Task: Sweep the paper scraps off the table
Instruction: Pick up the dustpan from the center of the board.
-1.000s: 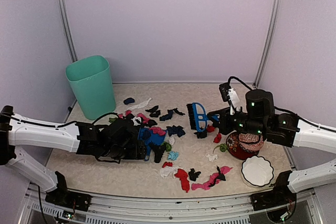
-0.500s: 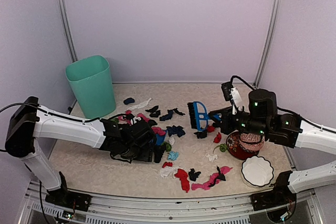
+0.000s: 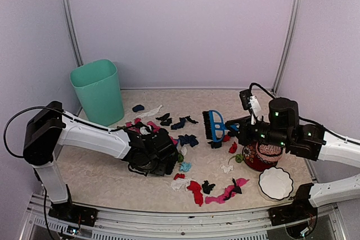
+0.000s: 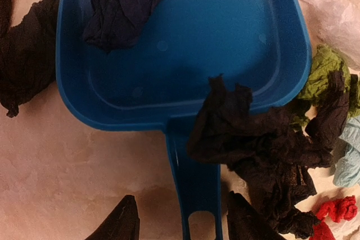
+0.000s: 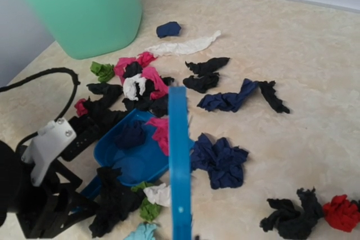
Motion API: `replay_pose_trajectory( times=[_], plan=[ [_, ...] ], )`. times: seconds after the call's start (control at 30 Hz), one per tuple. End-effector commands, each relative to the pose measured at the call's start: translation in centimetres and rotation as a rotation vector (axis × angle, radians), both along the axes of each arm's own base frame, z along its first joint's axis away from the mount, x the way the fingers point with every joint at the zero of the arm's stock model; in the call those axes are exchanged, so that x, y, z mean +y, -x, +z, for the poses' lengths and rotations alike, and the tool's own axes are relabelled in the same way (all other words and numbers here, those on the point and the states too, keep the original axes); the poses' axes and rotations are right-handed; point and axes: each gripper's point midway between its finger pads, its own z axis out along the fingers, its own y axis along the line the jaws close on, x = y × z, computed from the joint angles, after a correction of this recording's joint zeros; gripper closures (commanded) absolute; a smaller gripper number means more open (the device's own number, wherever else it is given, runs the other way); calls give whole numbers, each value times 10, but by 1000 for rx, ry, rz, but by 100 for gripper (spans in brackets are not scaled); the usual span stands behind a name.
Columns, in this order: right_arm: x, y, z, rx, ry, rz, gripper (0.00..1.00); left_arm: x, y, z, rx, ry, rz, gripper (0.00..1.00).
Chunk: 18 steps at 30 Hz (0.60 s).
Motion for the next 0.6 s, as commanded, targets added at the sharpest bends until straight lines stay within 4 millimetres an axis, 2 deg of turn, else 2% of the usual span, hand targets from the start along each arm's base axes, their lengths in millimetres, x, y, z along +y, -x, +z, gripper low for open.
replay_pose_trajectory(
  times=[0.0, 0.13, 0.47, 0.57],
  plan=[
    [-3, 0, 3, -3, -30, -6, 100, -1, -8, -1, -26, -42, -10, 51],
    [-2, 0, 3, -1, -34, -6, 100, -3, -12, -5, -26, -39, -15, 65],
    [-1, -1, 0, 11, -37, -10, 100, -6, -21, -1, -70, -41, -34, 86],
    [-1, -1, -1, 14, -37, -11, 100, -4, -21, -2, -82, -40, -35, 97]
  ],
)
